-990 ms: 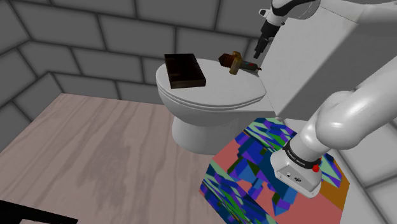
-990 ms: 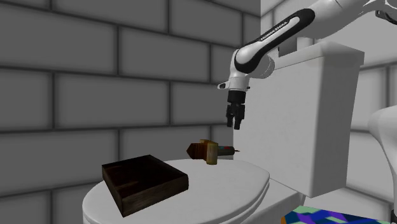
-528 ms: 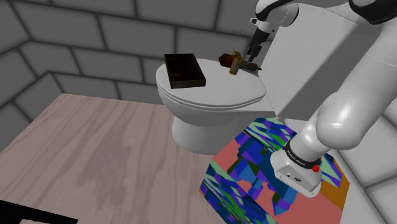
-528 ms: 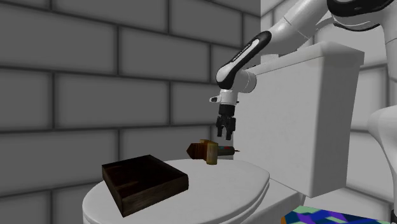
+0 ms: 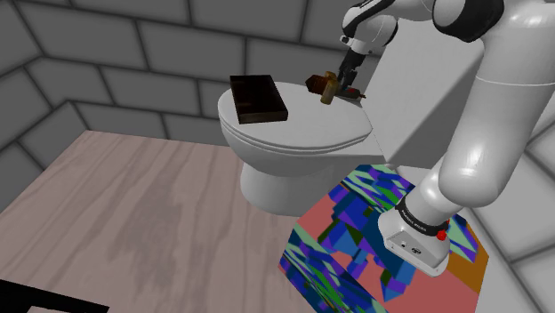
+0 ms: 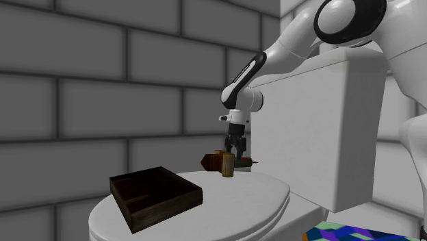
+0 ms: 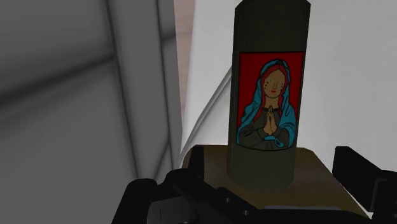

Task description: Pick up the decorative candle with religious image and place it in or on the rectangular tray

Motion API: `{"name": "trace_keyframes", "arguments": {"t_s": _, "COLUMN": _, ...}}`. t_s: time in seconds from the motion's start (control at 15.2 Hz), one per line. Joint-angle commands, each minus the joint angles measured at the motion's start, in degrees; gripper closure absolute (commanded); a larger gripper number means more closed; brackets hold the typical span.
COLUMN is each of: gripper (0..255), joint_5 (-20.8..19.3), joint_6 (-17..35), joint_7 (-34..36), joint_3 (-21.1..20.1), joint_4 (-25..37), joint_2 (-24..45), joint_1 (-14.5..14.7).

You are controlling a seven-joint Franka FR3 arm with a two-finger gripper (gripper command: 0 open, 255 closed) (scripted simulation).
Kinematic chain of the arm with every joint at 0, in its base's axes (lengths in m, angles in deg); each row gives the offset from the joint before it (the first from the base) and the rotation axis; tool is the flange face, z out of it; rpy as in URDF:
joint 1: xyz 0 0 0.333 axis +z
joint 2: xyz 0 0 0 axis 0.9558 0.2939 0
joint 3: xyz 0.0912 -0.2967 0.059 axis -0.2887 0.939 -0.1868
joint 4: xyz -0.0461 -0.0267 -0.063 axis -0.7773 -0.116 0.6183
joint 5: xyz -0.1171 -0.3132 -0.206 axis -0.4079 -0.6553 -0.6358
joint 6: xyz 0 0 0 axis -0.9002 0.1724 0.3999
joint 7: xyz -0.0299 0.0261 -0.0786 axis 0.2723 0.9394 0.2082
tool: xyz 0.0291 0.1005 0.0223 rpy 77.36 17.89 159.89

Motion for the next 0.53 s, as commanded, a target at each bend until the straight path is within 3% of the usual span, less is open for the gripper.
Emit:
{"name": "trace_keyframes", "arguments": {"t_s": 0.0, "gripper": 0, "joint_5": 1.03, "joint_6": 0.93, "joint_7": -0.7, "joint_3": -0.51, "joint_4": 0.0, "joint_2": 1.22, "joint_1": -0.36}}
{"name": "trace_keyframes", "arguments": {"t_s": 0.46, "gripper": 0, "joint_5": 2.15, "joint_6": 2.32, "joint_7": -1.39, "joint_3": -1.12, "joint_4": -0.44, "joint_2": 2.44, "joint_1": -0.65}}
